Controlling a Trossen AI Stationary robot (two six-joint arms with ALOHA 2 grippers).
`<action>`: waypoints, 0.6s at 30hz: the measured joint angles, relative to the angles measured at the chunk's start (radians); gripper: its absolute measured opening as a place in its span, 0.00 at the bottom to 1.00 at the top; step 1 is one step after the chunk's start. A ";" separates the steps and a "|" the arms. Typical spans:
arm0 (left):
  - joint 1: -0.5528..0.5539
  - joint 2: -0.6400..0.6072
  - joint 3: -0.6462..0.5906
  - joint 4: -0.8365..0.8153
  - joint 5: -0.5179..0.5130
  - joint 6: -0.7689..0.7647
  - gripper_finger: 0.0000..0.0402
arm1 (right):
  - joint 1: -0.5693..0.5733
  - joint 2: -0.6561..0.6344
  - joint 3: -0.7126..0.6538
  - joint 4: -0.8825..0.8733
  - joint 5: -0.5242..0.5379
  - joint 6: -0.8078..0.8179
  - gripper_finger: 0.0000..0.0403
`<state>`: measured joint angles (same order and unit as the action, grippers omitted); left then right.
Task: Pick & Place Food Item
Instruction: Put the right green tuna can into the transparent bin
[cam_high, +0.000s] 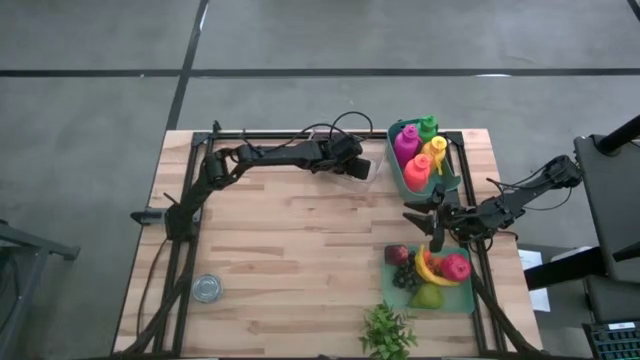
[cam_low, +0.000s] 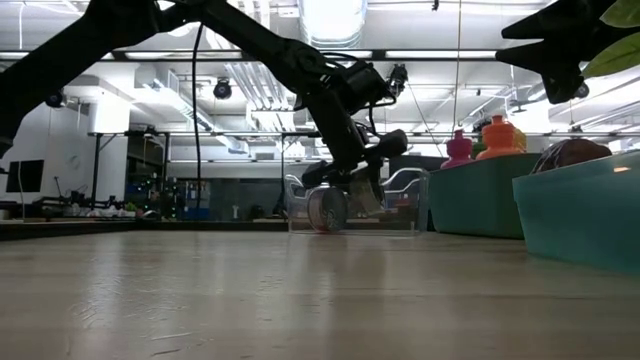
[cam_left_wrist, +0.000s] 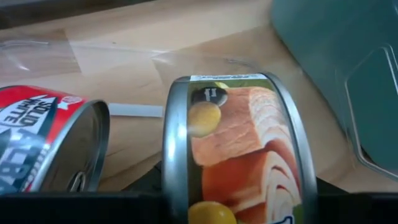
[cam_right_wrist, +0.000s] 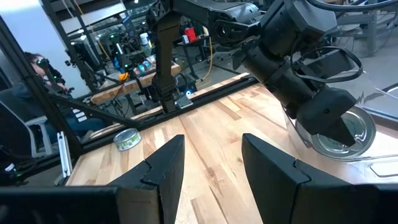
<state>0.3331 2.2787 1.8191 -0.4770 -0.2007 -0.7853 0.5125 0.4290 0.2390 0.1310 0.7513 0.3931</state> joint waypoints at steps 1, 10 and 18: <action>0.000 0.000 0.000 0.000 0.000 0.000 0.36 | 0.000 0.000 0.000 0.000 0.000 0.000 0.39; 0.003 -0.002 0.000 0.002 0.000 0.000 0.57 | 0.000 0.000 0.000 0.000 0.000 0.000 0.39; 0.003 -0.002 0.000 0.001 0.000 0.000 0.66 | 0.000 0.000 0.000 0.000 0.000 0.000 0.39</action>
<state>0.3359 2.2765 1.8187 -0.4759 -0.2008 -0.7849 0.5129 0.4286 0.2390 0.1310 0.7513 0.3927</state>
